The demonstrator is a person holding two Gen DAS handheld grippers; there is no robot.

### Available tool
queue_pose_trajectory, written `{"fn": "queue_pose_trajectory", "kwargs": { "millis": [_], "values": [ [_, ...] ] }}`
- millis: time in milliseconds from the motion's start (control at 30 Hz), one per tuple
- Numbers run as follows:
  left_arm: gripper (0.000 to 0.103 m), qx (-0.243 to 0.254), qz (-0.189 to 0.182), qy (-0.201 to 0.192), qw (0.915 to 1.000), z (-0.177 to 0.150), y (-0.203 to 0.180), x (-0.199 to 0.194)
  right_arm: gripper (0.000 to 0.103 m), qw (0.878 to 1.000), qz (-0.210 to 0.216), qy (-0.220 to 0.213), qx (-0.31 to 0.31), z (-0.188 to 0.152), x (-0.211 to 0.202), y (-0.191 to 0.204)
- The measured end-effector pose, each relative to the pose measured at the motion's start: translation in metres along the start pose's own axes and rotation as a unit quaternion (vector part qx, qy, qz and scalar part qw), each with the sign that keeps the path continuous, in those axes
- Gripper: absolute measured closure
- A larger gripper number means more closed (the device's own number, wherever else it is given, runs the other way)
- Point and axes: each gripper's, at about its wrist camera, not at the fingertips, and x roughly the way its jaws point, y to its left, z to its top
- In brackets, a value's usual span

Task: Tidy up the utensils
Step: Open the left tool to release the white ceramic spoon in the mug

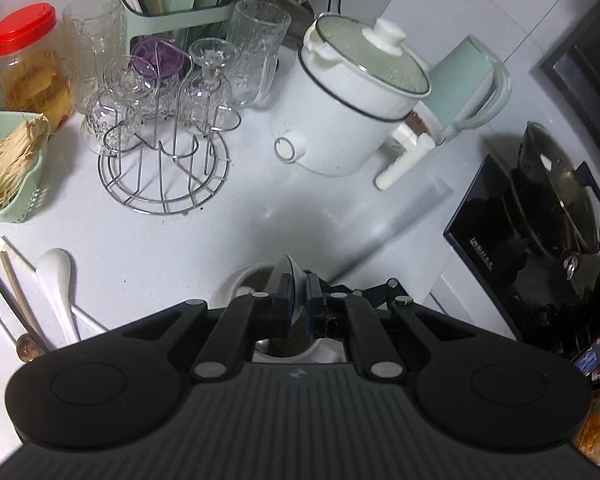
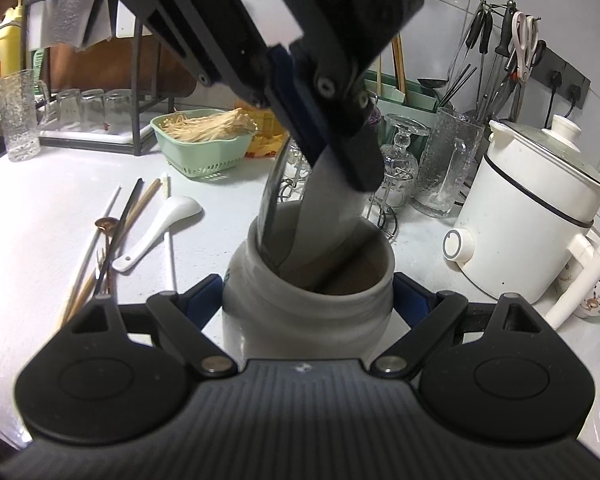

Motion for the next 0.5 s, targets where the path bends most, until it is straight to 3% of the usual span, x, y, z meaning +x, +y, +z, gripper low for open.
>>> {"fn": "queue_pose_trajectory", "kwargs": {
  "millis": [267, 500],
  "values": [
    [0.096, 0.007, 0.010, 0.038, 0.9992, 0.001, -0.002, 0.019, 0.011, 1.000, 0.007, -0.002, -0.004, 0.000, 0.000, -0.001],
    [0.095, 0.018, 0.011, 0.030, 0.9993, 0.001, -0.008, 0.015, 0.011, 1.000, 0.007, -0.003, -0.003, 0.000, 0.000, -0.001]
  ]
}}
